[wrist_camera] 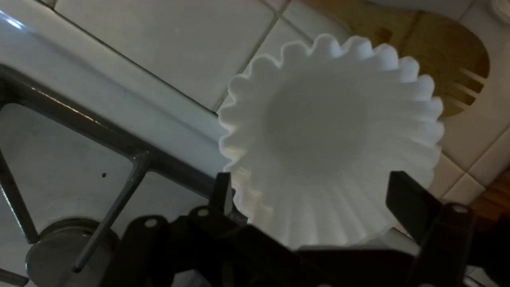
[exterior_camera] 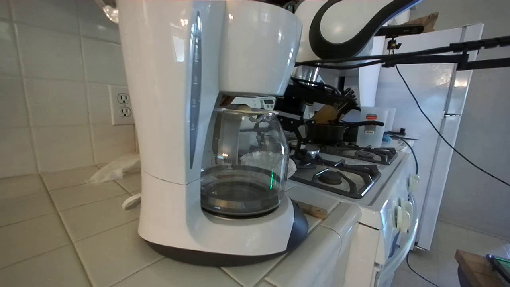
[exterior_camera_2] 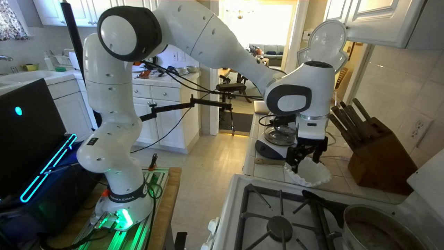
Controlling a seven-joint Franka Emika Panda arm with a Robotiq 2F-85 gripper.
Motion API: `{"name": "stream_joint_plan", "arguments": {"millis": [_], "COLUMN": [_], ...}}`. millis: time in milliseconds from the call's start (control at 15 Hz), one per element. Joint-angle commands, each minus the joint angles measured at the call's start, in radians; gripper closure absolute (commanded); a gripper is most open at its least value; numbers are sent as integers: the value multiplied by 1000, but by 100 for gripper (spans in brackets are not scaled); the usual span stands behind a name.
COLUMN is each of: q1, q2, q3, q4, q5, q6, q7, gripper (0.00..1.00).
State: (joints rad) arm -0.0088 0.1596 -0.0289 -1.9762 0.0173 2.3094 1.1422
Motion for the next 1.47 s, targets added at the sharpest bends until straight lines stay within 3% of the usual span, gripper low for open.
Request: {"name": "stream_joint_plan", "arguments": {"millis": [0,1400], "q1": [19,14], "q2": [-6,4], "q3": [-15,-4], "q4": [-28,-30], "q5": [-32,31], "q6": [23,63], "q7": [38,8], "gripper": [0,0]}}
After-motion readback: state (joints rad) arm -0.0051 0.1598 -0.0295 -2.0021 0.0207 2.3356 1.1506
